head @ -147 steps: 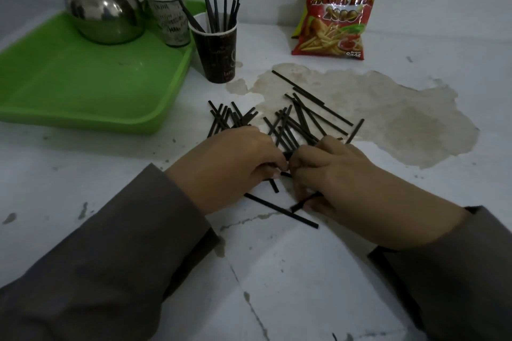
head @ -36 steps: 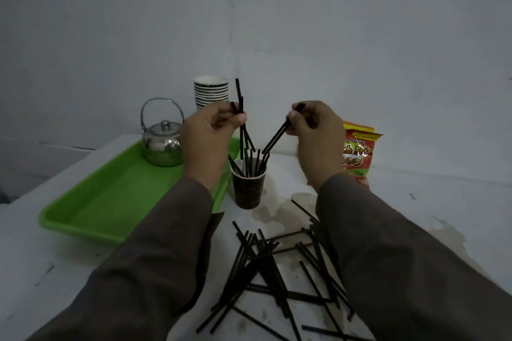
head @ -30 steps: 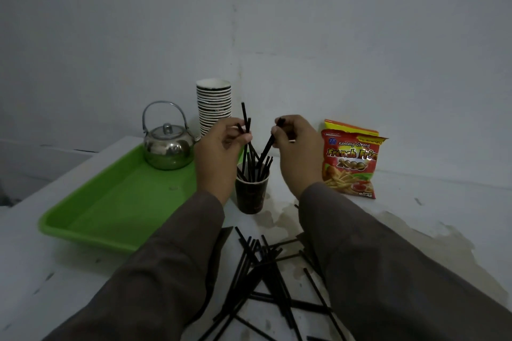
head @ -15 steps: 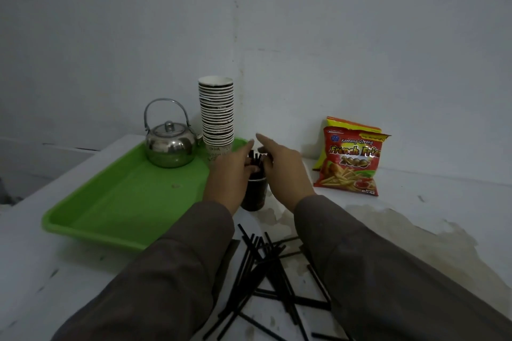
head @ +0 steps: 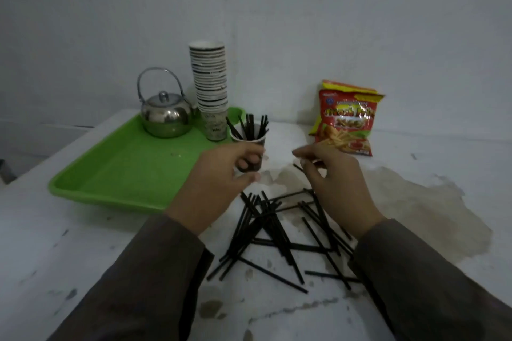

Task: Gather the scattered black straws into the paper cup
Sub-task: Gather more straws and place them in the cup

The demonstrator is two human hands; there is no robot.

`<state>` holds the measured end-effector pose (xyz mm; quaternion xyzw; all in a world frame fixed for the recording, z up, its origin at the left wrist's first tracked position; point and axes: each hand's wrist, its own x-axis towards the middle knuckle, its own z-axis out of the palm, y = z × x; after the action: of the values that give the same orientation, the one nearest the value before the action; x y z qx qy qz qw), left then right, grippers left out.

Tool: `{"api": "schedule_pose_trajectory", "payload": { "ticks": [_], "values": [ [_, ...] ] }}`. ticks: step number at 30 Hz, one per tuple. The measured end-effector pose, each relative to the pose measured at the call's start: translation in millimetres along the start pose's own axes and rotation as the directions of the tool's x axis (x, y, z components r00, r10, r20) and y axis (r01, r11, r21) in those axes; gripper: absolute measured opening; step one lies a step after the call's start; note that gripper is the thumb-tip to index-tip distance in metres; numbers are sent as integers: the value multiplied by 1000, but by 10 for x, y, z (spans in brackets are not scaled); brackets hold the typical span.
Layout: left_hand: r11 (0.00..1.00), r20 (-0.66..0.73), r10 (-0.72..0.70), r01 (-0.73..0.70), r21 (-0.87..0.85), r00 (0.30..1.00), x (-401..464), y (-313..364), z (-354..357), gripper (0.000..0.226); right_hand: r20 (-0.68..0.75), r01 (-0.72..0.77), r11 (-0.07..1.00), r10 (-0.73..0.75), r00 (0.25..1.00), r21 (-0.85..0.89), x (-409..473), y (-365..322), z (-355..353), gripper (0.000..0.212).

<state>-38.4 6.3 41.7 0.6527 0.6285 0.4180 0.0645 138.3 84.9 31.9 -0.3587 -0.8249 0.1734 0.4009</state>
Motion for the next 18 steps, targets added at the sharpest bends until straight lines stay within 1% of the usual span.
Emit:
{"api": "schedule_pose_trajectory", "payload": {
  "ticks": [2, 4, 6, 10, 14, 18],
  "values": [
    [998, 185, 42, -50, 37, 982, -178, 70, 126, 28, 91, -44, 998, 47, 995, -36, -291, 95, -79, 21],
    [996, 364, 56, -80, 50, 930, -284, 113, 246, 24, 166, -72, 995, 84, 983, -75, -523, 187, -180, 19],
    [995, 469, 63, -90, 37, 881, -345, 128, 328, 22, 192, -101, 989, 120, 974, -107, -698, 254, -302, 19],
    [991, 573, 46, -111, 79, 818, -412, 106, 409, 25, 203, -127, 977, 161, 966, -172, -907, 311, -475, 16],
    [989, 597, 21, -104, 104, 802, -450, 79, 448, 29, 268, -51, 976, 109, 957, -213, -954, 266, -439, 15],
    [987, 658, 29, -127, 102, 752, -479, 85, 466, 43, 319, 7, 964, 82, 944, -267, -1016, 213, -297, 20]
  ]
}}
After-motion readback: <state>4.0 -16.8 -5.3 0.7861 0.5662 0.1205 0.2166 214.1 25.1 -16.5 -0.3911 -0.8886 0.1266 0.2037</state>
